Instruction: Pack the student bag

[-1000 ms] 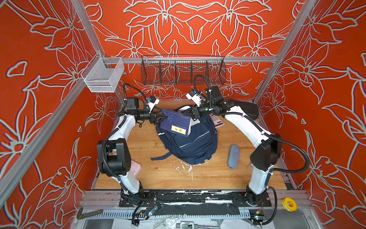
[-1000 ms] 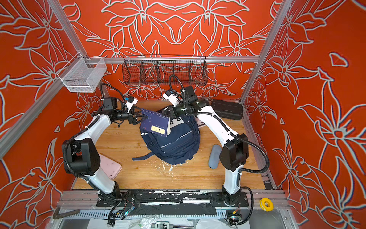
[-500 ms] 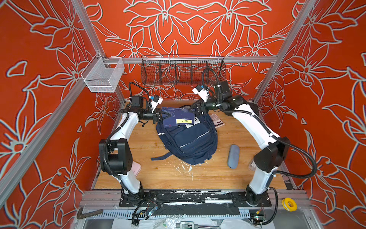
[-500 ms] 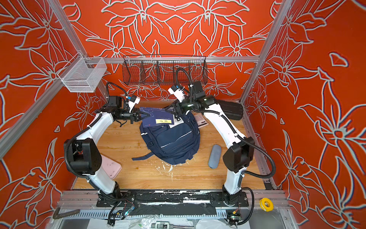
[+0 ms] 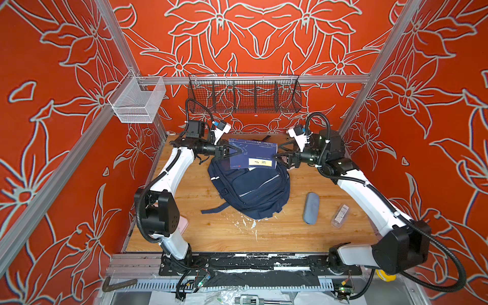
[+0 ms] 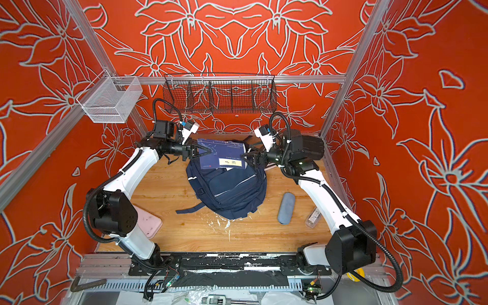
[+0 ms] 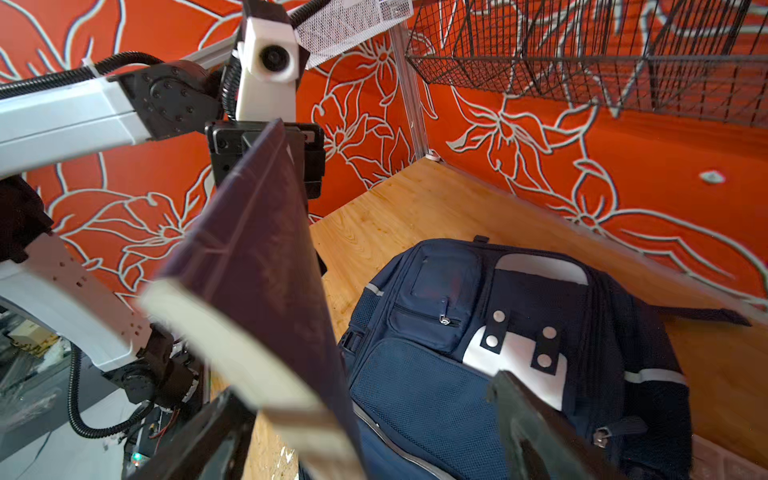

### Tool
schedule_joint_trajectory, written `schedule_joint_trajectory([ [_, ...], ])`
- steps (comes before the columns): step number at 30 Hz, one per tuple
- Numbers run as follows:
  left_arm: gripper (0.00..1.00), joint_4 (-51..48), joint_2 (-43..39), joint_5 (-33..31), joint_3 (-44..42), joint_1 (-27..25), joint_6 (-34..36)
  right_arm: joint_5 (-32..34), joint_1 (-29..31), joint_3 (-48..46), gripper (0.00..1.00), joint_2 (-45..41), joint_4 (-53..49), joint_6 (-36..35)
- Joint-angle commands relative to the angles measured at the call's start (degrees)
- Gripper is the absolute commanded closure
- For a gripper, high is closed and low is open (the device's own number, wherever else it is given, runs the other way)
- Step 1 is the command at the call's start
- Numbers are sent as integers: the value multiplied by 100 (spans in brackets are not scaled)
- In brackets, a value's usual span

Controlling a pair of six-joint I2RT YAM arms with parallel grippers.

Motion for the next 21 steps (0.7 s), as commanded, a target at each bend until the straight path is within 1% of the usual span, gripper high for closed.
schedule_joint_trajectory([
  [1,100,250,10,33,196,-280,-427,-312,25,-82,11,-83,715,182],
  [3,100,345,59,-81,275,-427,-573,-295,31,-153,16,-124,735,121],
  [5,100,398,124,-198,387,-531,-737,-283,25,-174,27,-225,608,37],
  [6,100,401,164,-262,457,-563,-823,-253,16,-205,39,-319,501,8],
  [7,97,405,181,-425,521,-574,-930,-152,5,-264,55,-444,433,-2],
  [8,83,409,185,-593,554,-582,-993,-98,-2,-361,68,-575,454,27],
  [10,48,508,118,-984,558,-588,-1052,16,-10,-600,91,-845,538,239],
  [11,34,674,58,-1194,498,-591,-1159,11,-19,-684,99,-947,508,349],
  [12,22,848,-26,-1464,433,-591,-1224,30,-35,-747,100,-1052,415,486],
  [13,21,961,-120,-1767,364,-598,-1194,135,-45,-817,100,-1183,299,627],
  [14,21,1049,-231,-2390,286,-638,-1178,269,-55,-856,100,-1309,137,703],
  [15,21,1146,-375,-3357,175,-733,-1192,469,-89,-895,100,-1468,-116,752],
  [16,21,1234,-495,-4024,43,-833,-1031,810,-120,-972,100,-1651,-321,823],
  [17,21,1333,-601,-4447,-130,-933,-914,1190,-125,-1035,100,-1814,-544,867],
  [19,22,1587,-783,-5090,-539,-1187,-663,2228,-194,-1178,100,-2199,-1057,1016],
  [21,22,1563,-839,-5644,-809,-1507,-492,3103,-319,-1270,100,-2467,-1523,1304],
])
